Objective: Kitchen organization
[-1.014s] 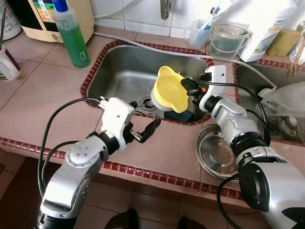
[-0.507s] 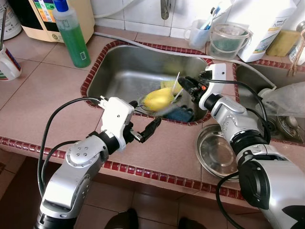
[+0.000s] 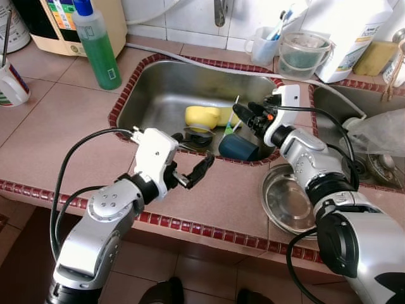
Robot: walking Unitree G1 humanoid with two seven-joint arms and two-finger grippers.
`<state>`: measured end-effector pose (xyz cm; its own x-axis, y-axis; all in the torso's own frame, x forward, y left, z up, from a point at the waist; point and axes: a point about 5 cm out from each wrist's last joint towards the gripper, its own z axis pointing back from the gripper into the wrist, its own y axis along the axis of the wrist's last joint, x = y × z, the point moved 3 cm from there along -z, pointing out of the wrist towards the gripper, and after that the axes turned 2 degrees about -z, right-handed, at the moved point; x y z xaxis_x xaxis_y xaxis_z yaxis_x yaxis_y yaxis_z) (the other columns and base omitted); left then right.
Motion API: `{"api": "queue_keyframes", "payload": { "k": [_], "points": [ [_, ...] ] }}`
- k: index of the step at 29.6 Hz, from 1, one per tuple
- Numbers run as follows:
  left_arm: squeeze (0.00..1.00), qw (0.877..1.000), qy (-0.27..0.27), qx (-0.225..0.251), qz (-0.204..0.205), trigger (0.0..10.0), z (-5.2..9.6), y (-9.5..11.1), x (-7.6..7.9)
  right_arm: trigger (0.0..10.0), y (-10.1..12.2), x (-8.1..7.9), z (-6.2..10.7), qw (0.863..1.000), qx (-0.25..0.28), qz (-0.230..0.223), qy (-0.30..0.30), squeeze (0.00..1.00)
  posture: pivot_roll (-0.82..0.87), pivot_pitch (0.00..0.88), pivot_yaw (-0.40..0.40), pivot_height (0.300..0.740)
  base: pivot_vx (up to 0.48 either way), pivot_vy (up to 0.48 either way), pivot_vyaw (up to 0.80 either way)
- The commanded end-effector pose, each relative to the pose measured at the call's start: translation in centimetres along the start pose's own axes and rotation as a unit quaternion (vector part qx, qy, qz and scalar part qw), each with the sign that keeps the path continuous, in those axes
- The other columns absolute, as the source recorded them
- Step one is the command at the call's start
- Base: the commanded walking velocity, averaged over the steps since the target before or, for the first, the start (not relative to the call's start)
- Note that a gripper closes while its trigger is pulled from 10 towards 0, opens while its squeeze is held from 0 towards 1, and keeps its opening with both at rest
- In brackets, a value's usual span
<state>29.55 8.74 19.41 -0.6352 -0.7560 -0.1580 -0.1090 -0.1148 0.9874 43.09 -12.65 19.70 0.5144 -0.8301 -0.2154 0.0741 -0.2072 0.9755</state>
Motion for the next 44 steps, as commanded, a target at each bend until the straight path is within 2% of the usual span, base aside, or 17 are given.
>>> {"api": "queue_keyframes", "payload": {
  "k": [1, 8, 9, 10, 11, 15, 17, 22, 26, 29, 33, 38, 44],
  "points": [
    [0.00, 1.000, 0.007, -0.002, -0.004, 10.0, -0.1, -0.3, -0.2, 10.0, 0.5, -0.1, 0.1, 1.000, 0.023, -0.003, 0.007, 1.00, 0.07, 0.187, -0.021, 0.740, 0.000, 0.000, 0.00],
    [0.00, 1.000, 0.011, -0.002, -0.005, 10.0, -0.6, -0.6, -0.5, 10.0, 0.2, -0.4, 0.3, 0.999, 0.042, -0.011, 0.011, 1.00, 0.05, 0.161, -0.024, 0.740, 0.000, 0.000, 0.00],
    [0.00, 1.000, 0.012, -0.001, -0.005, 10.0, -0.7, -0.5, -0.6, 10.0, 0.1, -0.6, 0.3, 0.999, 0.044, -0.012, 0.015, 0.94, 0.05, 0.156, -0.023, 0.740, 0.000, 0.000, 0.00],
    [0.00, 1.000, 0.012, 0.000, -0.006, 10.0, -0.8, -0.5, -0.6, 10.0, 0.0, -0.7, 0.4, 0.999, 0.045, -0.012, 0.017, 0.94, 0.04, 0.152, -0.023, 0.740, 0.000, 0.000, 0.00],
    [0.00, 1.000, 0.012, 0.003, -0.006, 10.0, -1.0, -0.5, -0.7, 10.0, -0.3, -1.1, 0.4, 0.998, 0.048, -0.012, 0.028, 0.00, 0.04, 0.145, -0.021, 0.740, 0.000, 0.000, 0.00],
    [0.00, 1.000, 0.011, 0.006, -0.008, 10.0, -1.1, -0.4, -0.8, 10.0, -0.2, -1.3, 0.5, 0.998, 0.058, -0.009, 0.033, 0.00, 0.03, 0.135, -0.019, 0.740, 0.000, 0.000, 0.00],
    [0.00, 1.000, 0.010, 0.008, -0.008, 10.0, -1.3, -0.5, -0.9, 10.0, 0.5, -1.6, 0.8, 0.996, 0.082, 0.003, 0.030, 0.00, 0.03, 0.124, -0.019, 0.740, 0.000, 0.000, 0.00],
    [0.00, 1.000, 0.011, 0.008, -0.008, 10.0, -1.4, -0.8, -1.0, 10.0, 1.1, -2.0, 1.2, 0.994, 0.104, 0.018, 0.031, 0.00, 0.02, 0.113, -0.020, 0.740, 0.000, 0.000, 0.00],
    [0.00, 1.000, 0.021, 0.010, -0.010, 10.0, -1.4, -1.0, -1.2, 10.0, 1.6, -2.8, 2.0, 0.990, 0.132, 0.034, 0.028, 0.00, 0.02, 0.104, -0.023, 0.740, 0.000, 0.000, 0.00],
    [0.00, 0.998, 0.053, 0.014, -0.017, 10.0, -1.3, -1.3, -1.9, 10.0, 1.7, -3.6, 2.9, 0.986, 0.158, 0.048, 0.015, 0.00, 0.01, 0.092, -0.020, 0.740, 0.000, 0.000, 0.00],
    [0.00, 0.999, 0.052, 0.011, -0.012, 10.0, -1.3, -1.6, -1.9, 10.0, 2.0, -4.2, 3.9, 0.980, 0.191, 0.049, 0.001, 0.00, 0.00, 0.081, -0.015, 0.740, 0.000, 0.000, 0.00],
    [0.00, 0.998, 0.060, 0.017, -0.012, 10.0, -1.5, -1.6, -2.1, 10.0, 2.3, -4.1, 5.4, 0.974, 0.223, 0.032, -0.038, 0.00, -0.01, 0.072, -0.006, 0.740, 0.000, 0.000, 0.00],
    [0.00, 0.998, 0.061, 0.024, -0.011, 10.0, -1.8, -1.5, -2.2, 10.0, 2.6, -4.4, 6.8, 0.967, 0.241, 0.043, -0.063, 0.00, -0.02, 0.068, 0.001, 0.740, 0.000, 0.000, 0.00]
  ]
}}
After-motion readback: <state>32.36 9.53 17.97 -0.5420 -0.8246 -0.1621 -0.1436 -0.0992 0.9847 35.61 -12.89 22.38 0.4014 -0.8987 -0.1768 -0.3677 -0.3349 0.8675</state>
